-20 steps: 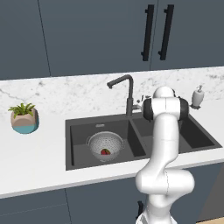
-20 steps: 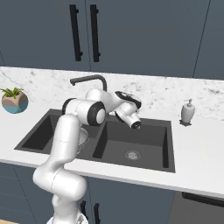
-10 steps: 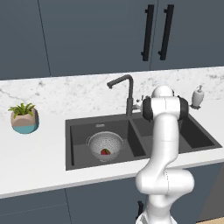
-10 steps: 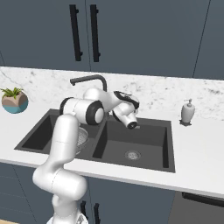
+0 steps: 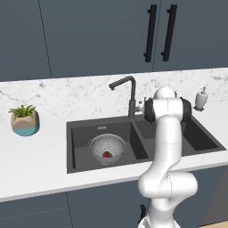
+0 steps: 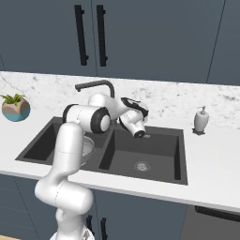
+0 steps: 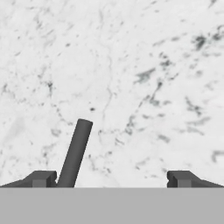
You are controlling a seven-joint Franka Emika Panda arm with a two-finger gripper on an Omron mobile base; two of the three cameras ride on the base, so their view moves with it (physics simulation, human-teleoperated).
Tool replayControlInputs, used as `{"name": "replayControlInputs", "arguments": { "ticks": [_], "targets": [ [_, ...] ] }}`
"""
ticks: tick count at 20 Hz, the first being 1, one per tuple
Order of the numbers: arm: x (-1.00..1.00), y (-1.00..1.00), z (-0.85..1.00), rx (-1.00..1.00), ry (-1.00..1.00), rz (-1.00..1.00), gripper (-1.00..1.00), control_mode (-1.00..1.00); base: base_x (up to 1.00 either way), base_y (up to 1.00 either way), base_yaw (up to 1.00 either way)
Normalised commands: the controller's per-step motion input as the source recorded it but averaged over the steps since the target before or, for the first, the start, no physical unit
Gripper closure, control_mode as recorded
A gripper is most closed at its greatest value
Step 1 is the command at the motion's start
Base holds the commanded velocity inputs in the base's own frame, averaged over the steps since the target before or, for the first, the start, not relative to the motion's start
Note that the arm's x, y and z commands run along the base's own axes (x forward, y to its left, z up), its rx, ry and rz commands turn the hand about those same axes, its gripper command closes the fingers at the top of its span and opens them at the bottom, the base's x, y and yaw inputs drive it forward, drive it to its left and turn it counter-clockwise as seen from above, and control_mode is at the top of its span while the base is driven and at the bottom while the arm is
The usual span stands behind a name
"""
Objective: Put the colander in the sink, put the mango in the colander, and turn on the sink faucet and pour water over the colander.
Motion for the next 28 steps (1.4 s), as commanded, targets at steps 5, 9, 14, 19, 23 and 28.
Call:
{"name": "replayControlInputs", "arguments": {
  "ticks": [5,9,14,19,23,28],
  "targets": [
    [0.0,0.02,0.25,0.02,0.01,0.0,-1.0,-1.0,0.0,0.0,0.0],
    [0.0,0.01,0.27,0.03,0.02,0.0,-1.0,-1.0,0.0,0.0,0.0],
    [0.11,0.04,0.05,0.01,0.0,0.0,-1.0,-1.0,0.0,0.0,0.0],
    [0.15,0.02,-0.31,0.0,0.06,0.0,-1.0,-1.0,0.0,0.0,0.0],
    [0.17,0.0,-0.48,0.03,0.11,-0.02,-1.0,-1.0,0.0,0.0,0.0],
    [0.12,-0.02,-0.44,0.02,0.03,-0.03,-1.0,-1.0,0.0,0.0,0.0]
  ]
}}
